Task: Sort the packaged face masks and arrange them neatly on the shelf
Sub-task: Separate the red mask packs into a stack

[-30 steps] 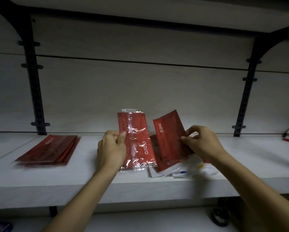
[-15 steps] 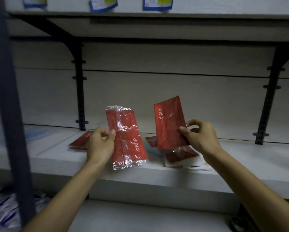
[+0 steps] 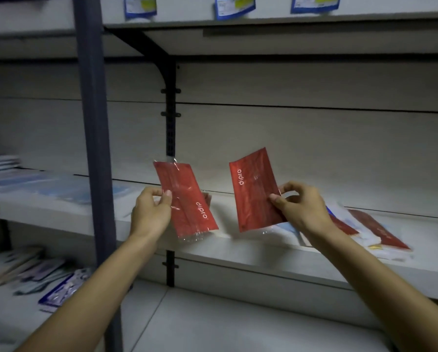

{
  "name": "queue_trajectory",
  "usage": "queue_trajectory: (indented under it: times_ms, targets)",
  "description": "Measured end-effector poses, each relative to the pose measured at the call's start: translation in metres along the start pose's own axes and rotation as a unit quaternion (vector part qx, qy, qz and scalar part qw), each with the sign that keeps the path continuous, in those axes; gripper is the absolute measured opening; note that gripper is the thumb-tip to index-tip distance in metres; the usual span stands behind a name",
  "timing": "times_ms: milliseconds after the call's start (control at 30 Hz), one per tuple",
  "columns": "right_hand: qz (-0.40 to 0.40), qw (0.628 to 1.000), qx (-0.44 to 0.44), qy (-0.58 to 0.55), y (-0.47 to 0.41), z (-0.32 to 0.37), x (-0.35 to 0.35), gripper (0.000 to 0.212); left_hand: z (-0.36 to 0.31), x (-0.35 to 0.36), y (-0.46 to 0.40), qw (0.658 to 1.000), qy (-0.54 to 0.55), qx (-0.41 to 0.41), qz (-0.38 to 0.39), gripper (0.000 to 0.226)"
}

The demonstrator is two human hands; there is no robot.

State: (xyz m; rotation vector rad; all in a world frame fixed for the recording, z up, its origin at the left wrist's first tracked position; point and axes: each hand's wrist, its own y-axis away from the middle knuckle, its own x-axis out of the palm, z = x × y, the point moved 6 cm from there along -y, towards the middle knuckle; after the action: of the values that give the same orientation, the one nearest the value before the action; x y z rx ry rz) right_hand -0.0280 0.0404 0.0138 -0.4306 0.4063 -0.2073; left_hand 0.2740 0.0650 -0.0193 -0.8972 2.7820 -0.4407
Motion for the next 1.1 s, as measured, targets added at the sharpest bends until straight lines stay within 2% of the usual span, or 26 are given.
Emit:
queue_trajectory:
  times_ms: [367, 500, 600, 733, 1100]
  targets:
    - [-0.04, 0.999, 0.018, 0.026, -0.007, 0.027, 0.085, 0.007, 0.021, -0.019, -0.086, 0.995, -0.003, 0.01, 0.1, 0.014]
    - [-0.077, 0.996, 0.029, 0.031, -0.002, 0.025, 0.092, 0.007, 0.031, -0.009, -0.109, 0.992, 0.021, 0.013, 0.125, 0.006]
    - [-0.098, 0.993, 0.037, 0.06, 0.003, 0.025, 0.091, 0.005, 0.037, 0.004, -0.12, 0.991, 0.02, 0.005, 0.13, 0.002]
    - [-0.108, 0.99, 0.045, 0.073, 0.0, 0.026, 0.087, 0.005, 0.045, 0.021, -0.132, 0.992, -0.003, 0.001, 0.126, 0.016]
    - [-0.07, 0.994, 0.075, 0.034, -0.036, 0.011, 0.092, 0.006, 0.054, 0.048, -0.164, 0.994, -0.042, -0.011, 0.105, 0.022]
